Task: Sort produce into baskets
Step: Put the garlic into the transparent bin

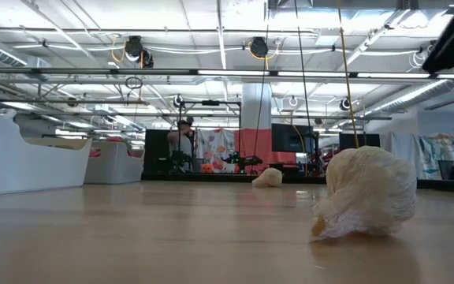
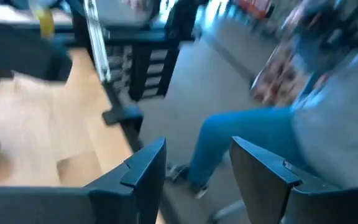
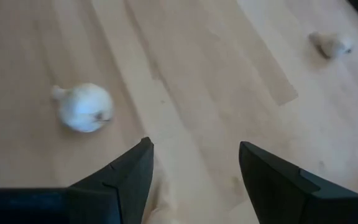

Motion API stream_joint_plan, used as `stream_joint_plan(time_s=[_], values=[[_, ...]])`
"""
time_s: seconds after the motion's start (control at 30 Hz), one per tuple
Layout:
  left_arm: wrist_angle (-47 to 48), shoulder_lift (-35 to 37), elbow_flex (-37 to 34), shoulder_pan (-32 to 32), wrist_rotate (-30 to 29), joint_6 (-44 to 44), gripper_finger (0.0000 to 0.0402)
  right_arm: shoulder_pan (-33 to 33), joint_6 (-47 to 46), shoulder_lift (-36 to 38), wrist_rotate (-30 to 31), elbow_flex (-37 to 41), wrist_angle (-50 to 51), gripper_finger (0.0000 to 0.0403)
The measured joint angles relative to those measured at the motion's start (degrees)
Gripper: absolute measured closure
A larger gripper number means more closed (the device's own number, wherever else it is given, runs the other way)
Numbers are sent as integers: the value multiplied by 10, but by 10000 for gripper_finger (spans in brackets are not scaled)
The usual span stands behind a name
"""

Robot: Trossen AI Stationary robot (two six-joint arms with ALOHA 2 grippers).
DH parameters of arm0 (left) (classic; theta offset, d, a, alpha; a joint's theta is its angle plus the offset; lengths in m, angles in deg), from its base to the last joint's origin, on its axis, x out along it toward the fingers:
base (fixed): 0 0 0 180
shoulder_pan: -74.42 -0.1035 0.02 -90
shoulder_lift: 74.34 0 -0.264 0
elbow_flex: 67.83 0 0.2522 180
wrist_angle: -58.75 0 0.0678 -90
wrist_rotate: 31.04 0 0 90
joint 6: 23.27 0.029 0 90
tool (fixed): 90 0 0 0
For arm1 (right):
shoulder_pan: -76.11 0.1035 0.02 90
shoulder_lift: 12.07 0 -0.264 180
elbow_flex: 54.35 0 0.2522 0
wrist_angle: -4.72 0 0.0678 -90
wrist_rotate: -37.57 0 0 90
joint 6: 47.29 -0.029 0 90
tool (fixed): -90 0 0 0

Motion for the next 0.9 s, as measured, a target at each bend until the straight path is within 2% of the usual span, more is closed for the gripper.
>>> stream_joint_plan(time_s=[0.13, 0.23, 0.53, 0.9], values=[[63, -73, 89, 0, -19, 49, 217, 22, -9, 0, 0, 0, -19, 177], [67, -109, 124, 0, -29, 53, 217, 33, -7, 0, 4, 0, -31, 177], [69, -142, 132, 0, -54, 56, 217, 27, 9, 0, 12, 0, -30, 177], [51, -142, 132, -9, -81, 167, 217, 26, 11, 0, 24, 0, -31, 177]])
